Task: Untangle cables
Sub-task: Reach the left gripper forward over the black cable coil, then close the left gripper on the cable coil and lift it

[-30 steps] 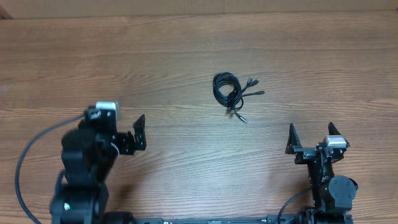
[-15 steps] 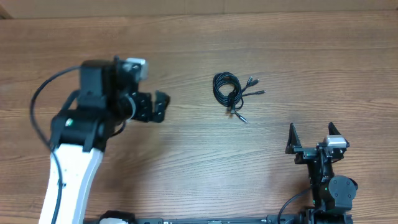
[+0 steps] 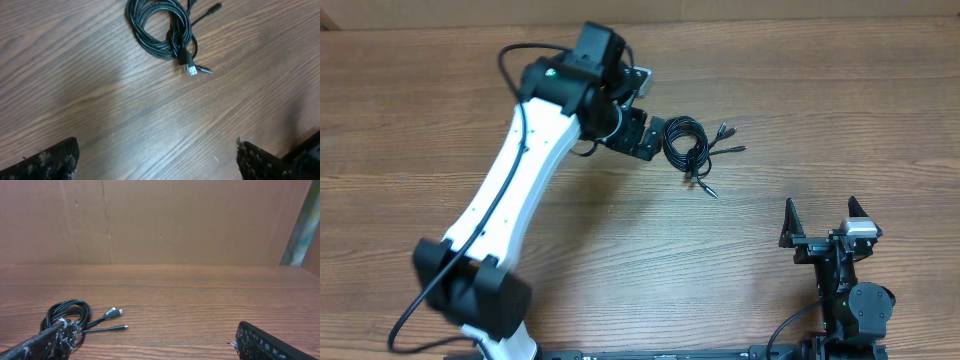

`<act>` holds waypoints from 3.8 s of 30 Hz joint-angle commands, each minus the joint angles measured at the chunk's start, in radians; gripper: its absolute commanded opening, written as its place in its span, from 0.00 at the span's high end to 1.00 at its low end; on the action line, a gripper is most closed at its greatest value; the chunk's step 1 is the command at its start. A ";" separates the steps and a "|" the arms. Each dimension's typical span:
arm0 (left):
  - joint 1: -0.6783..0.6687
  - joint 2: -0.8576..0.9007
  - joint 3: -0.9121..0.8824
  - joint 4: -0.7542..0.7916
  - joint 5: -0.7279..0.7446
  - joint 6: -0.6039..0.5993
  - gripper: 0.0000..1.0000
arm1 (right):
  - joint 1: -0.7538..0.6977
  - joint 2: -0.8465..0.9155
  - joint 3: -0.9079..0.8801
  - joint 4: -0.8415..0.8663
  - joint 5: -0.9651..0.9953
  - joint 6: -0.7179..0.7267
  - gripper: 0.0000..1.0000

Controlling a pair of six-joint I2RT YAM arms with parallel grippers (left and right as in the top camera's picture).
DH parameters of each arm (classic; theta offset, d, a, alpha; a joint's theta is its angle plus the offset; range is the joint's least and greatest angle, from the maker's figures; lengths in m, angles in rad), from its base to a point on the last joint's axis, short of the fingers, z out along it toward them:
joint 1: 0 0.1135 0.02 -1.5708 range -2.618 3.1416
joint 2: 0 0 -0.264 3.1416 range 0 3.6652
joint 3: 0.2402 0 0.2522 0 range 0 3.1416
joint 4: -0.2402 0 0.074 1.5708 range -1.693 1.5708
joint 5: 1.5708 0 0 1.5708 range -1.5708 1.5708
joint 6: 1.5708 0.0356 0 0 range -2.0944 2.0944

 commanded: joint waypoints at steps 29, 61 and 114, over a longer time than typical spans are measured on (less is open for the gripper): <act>-0.098 0.589 0.407 0.059 -0.257 -0.388 0.00 | 0.005 -0.009 -0.010 0.003 0.002 -0.001 0.00; -0.127 0.634 0.268 0.266 -0.393 -0.480 0.00 | 0.005 -0.009 -0.010 0.003 0.002 -0.001 0.00; -0.142 0.635 0.155 0.387 -0.361 -0.487 0.92 | 0.005 -0.009 -0.010 0.003 0.002 -0.001 0.00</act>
